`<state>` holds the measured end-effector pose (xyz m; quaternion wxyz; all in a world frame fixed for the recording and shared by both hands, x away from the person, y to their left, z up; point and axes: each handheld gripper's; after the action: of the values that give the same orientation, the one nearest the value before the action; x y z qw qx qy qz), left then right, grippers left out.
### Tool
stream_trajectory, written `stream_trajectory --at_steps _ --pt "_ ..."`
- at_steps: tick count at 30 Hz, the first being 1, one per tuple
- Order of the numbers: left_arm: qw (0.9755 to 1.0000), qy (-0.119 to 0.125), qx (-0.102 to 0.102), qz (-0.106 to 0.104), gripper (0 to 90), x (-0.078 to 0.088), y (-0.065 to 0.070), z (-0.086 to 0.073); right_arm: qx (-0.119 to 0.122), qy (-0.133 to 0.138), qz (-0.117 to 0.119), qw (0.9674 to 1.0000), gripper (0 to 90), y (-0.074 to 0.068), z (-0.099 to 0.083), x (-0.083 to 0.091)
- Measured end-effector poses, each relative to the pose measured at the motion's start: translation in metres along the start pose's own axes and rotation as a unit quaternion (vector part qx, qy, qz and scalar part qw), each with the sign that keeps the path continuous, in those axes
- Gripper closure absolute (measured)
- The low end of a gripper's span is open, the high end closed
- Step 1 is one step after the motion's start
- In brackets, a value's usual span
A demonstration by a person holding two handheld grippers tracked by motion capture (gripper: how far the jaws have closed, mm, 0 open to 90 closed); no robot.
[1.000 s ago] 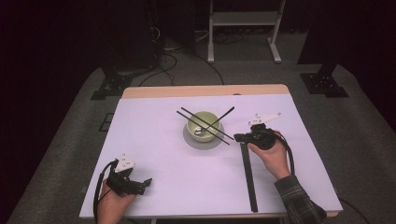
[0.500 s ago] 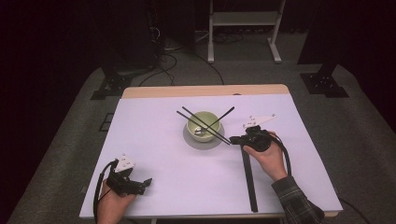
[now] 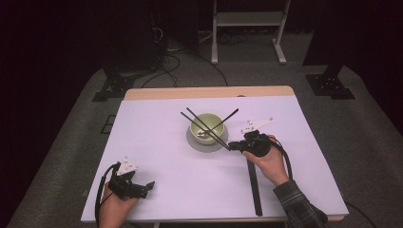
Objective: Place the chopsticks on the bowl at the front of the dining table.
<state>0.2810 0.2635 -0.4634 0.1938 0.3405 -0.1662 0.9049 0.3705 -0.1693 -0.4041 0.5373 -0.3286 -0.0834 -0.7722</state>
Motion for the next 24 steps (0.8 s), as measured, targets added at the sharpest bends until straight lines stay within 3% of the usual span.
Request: stream_trajectory --at_steps 24 --pt "1.0 0.001 0.001 0.0 0.0 0.0 0.0 0.0 0.034 -0.024 0.028 0.9987 89.9 -0.025 0.009 -0.029"
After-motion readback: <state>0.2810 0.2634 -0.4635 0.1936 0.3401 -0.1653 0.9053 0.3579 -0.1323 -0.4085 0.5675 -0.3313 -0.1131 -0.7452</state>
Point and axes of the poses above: each handheld gripper's, and its own axes: x roughly backward along the jaws, z roughly out of its top, y roughly to its right, and after that the axes turned 12 degrees about z, right-handed
